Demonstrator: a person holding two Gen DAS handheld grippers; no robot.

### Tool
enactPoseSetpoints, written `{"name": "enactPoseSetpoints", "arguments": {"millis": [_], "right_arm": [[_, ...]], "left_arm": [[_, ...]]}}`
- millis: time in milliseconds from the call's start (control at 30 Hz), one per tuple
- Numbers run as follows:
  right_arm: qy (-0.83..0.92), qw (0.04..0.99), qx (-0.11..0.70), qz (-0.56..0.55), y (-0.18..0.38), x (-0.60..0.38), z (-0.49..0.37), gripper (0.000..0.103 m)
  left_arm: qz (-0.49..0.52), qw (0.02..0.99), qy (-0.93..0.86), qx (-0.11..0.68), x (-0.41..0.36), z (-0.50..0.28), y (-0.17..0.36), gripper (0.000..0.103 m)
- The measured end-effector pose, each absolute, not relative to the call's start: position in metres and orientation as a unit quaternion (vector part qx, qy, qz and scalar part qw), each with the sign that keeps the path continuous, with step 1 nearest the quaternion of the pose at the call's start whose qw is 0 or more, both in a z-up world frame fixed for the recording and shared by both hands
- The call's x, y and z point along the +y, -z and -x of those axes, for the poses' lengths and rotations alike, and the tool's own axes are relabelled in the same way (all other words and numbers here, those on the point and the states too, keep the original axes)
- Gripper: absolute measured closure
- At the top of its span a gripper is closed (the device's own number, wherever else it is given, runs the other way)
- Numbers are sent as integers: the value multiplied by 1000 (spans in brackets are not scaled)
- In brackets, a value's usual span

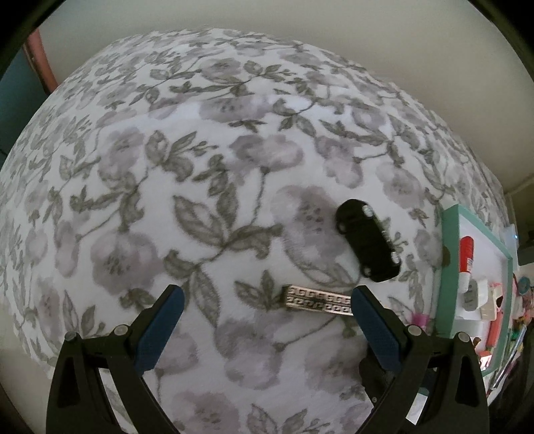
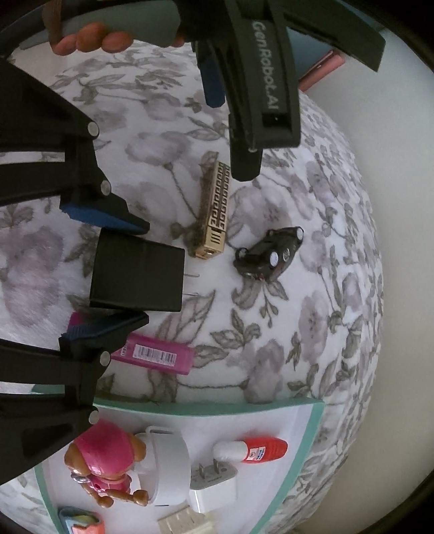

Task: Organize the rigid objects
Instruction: 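Move the left tool toward the black toy car while the right tool approaches the black charger plug, then grasp the gold patterned bar with the left tool while the right tool grasps the black charger plug, then carry the gold bar with the left tool while the right tool carries the charger over the tray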

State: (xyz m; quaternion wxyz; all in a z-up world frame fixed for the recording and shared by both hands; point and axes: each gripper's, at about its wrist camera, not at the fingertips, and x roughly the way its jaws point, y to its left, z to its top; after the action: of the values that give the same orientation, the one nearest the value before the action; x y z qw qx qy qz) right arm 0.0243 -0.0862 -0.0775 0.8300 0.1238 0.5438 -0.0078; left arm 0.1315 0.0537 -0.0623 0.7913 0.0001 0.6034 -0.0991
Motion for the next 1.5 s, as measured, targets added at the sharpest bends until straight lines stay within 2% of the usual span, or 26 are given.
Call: {"name": "enactPoseSetpoints", "arguments": {"millis": [433, 967, 1033, 1100, 1167, 1500], "right_arm": [[10, 829, 532, -174, 78, -113, -27, 57], [1, 829, 535, -165, 78, -115, -25, 57], [1, 828, 535, -167, 78, -115, -25, 57], [1, 828, 534, -169, 78, -115, -24, 57], [1, 828, 534, -173, 78, -116, -24, 57], [-3, 828, 535, -170, 79, -116, -23, 57]], "left_arm": [[-22, 783, 150, 603, 19, -128, 73, 3], [-63, 776, 149, 609, -10, -127, 93, 3], [-61, 775, 149, 610, -6, -127, 93, 7], [-63, 774, 151, 612, -5, -126, 94, 17], [-67, 771, 154, 614, -6, -125, 95, 20], [-49, 768, 145, 622, -3, -122, 97, 20]]}}
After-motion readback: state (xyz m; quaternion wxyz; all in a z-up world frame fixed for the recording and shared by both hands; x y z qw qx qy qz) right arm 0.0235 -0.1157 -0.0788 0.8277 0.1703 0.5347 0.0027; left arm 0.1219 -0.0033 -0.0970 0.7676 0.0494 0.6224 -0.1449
